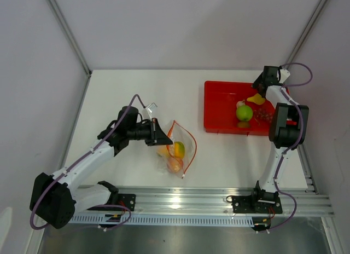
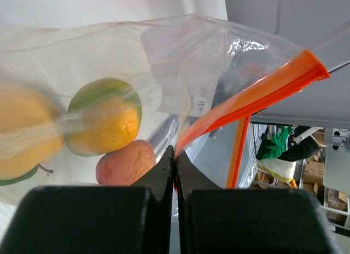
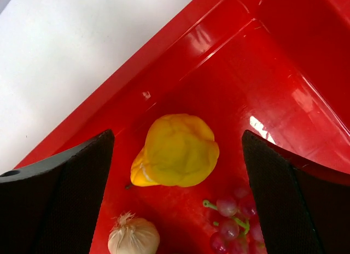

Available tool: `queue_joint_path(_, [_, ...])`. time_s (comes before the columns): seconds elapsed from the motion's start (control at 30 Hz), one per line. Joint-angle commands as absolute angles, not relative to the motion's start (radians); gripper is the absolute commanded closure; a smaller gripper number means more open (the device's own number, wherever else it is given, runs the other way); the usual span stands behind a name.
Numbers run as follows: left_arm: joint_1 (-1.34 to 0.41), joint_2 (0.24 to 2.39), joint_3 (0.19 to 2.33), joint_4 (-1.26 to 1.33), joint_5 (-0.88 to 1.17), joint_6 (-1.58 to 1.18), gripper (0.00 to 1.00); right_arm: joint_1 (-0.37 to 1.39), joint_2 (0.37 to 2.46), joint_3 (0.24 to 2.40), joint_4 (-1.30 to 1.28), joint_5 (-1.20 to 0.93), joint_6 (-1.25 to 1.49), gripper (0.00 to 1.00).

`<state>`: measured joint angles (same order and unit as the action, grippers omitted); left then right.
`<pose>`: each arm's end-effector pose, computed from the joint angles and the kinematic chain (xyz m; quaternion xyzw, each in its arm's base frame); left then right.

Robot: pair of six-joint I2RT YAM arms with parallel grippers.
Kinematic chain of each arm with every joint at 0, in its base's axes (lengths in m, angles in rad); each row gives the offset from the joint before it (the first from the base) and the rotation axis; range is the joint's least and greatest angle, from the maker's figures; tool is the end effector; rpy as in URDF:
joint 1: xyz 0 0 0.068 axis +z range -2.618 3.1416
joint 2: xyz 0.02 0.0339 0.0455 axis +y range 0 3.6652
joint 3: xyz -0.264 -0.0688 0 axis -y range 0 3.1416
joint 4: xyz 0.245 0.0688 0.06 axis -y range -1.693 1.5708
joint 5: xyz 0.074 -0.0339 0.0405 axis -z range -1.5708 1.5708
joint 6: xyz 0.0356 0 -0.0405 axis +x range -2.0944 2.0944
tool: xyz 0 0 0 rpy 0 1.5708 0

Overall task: Place the food in the zip-top bag and seal the zipper
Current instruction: Pick up the fake fruit from the bin.

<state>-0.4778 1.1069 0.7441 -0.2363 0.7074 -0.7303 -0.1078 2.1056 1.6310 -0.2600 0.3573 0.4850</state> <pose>0.1986 -0.1289 0.2618 0.0560 0.8433 -0.5009 0.1866 0.4754 -0.0640 0.2101 0.3317 0.8390 -0.0846 0.4229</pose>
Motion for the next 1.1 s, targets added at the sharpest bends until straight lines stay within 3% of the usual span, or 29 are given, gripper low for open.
queue_joint_path(0.0, [-0.485,1.114,0.767,-0.19,0.727,-0.698,0.99,-0.118,2.111,1.641,-0.235,0.353,0.518,0.01])
queue_joint_path(0.47, [-0.485,1.127,0.772,-0.19,0.724,-0.698,1.0,-0.129,2.184,1.647,-0.225,0.278,0.548,0.08])
queue_joint_path(0.57, [-0.485,1.127,0.761,-0.19,0.724,-0.698,0.99,-0.129,2.195,1.654,-0.221,0.269,0.552,0.13])
queue_joint_path(0.67, [-0.485,1.127,0.756,-0.192,0.724,-0.699,0.99,-0.129,2.198,1.646,-0.213,0.252,0.555,0.21])
queue_joint_path(0.73, [-0.485,1.123,0.755,-0.192,0.723,-0.703,1.0,-0.13,2.203,1.644,-0.21,0.23,0.552,0.44])
queue_joint_path(0.8, [-0.485,1.111,0.75,-0.195,0.719,-0.704,0.99,-0.129,2.206,1.652,-0.219,0.232,0.538,0.6])
queue_joint_path(0.97, [-0.485,1.088,0.742,-0.21,0.706,-0.707,0.99,-0.129,2.174,1.649,-0.225,0.242,0.519,0.65])
queue_joint_path(1.07, [-0.485,1.065,0.738,-0.215,0.707,-0.718,0.99,-0.129,2.128,1.644,-0.256,0.253,0.515,0.78])
